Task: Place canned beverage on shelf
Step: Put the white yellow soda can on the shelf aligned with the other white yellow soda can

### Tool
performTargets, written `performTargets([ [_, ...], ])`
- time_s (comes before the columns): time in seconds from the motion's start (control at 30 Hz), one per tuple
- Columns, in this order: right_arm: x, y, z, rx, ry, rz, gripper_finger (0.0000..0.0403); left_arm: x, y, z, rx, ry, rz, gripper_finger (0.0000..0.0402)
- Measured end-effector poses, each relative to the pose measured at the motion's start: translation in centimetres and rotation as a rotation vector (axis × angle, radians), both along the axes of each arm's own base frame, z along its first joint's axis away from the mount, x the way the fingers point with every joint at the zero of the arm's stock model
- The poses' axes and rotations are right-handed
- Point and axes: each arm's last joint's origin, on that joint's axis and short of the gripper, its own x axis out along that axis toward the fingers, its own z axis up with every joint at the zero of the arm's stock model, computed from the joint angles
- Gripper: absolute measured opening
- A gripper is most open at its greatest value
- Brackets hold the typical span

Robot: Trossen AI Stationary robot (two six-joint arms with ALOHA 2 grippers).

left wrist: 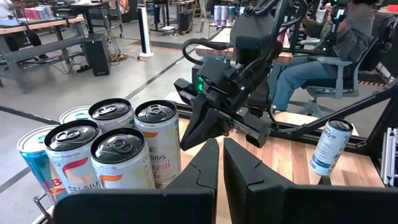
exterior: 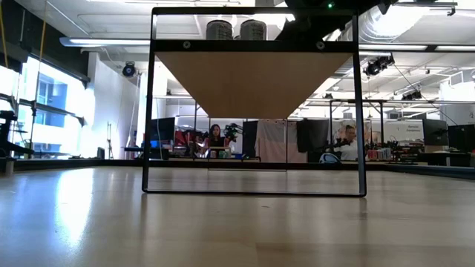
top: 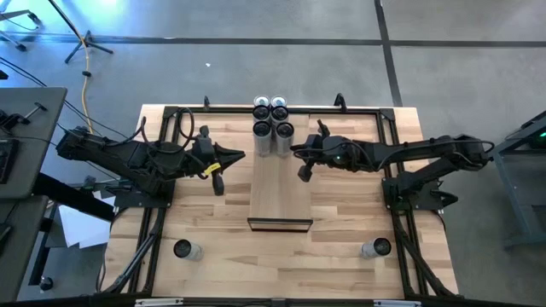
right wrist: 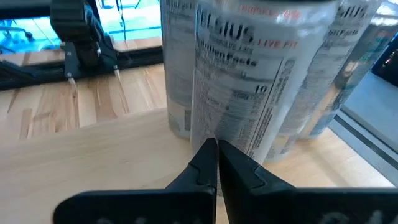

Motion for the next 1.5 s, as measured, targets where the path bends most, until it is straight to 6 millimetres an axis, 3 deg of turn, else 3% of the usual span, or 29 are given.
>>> performTargets([
  [0.97, -0.1, -1.3, 0.0, -0.014, 0.020, 0.035, 0.0000, -0.1, 0.3, -0.2, 0.052, 0.035, 0.054, 0.0000],
  [1.13, -0.1, -1.4, 0.0, -0.011, 0.020, 0.038, 0.0000, -0.2, 1.6, -1.0, 0.030, 0.102, 0.160, 0.0000],
  [1.3, -0.1, -1.4, -0.1, -0.011, 0.022, 0.038, 0.0000, 0.2, 3.0, -2.0, -0.004, 0.143, 0.103, 0.0000],
  [1.5, -0.1, -1.4, -0.1, -0.009, 0.022, 0.042, 0.0000, 1.2, 5.9, -6.6, -0.072, 0.144, 0.026, 0.0000],
])
